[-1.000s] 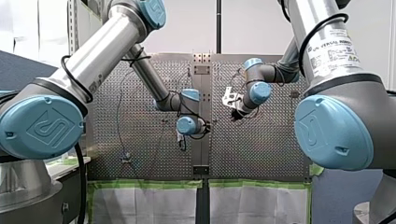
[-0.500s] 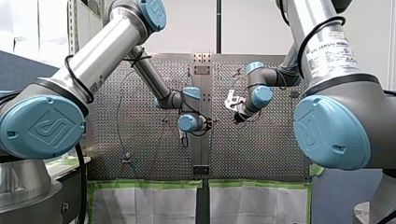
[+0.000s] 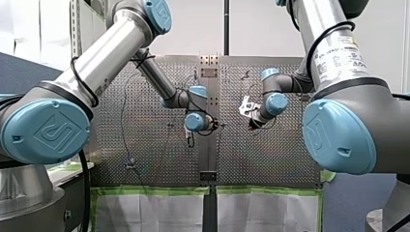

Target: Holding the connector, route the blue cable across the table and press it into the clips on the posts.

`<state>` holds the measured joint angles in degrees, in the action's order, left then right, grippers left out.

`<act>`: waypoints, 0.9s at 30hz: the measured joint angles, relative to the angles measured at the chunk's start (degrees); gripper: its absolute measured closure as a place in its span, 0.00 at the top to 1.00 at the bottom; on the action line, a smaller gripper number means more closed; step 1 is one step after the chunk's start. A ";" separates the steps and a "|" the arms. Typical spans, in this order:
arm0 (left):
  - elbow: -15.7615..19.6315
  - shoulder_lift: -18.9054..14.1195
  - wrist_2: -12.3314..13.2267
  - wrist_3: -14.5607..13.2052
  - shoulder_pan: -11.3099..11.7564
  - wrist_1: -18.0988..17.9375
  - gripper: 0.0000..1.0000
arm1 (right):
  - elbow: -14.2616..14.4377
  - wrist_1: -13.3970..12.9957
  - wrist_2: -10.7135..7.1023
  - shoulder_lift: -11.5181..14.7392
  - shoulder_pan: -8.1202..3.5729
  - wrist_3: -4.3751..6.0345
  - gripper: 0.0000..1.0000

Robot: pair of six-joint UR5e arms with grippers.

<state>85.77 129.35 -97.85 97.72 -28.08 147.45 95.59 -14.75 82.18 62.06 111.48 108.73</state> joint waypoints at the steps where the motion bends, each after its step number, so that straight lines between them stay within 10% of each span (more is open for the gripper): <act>1: -0.39 0.00 0.03 -0.02 0.23 0.32 0.00 | -0.18 -0.04 -0.02 -0.06 -0.23 0.06 0.00; 27: -3.03 2.09 2.80 -0.37 1.14 4.04 0.00 | -2.22 -1.88 -1.21 -2.56 -4.21 0.32 0.00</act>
<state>82.74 131.43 -95.05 97.34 -26.94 151.49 93.37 -16.63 80.97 59.50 107.27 109.04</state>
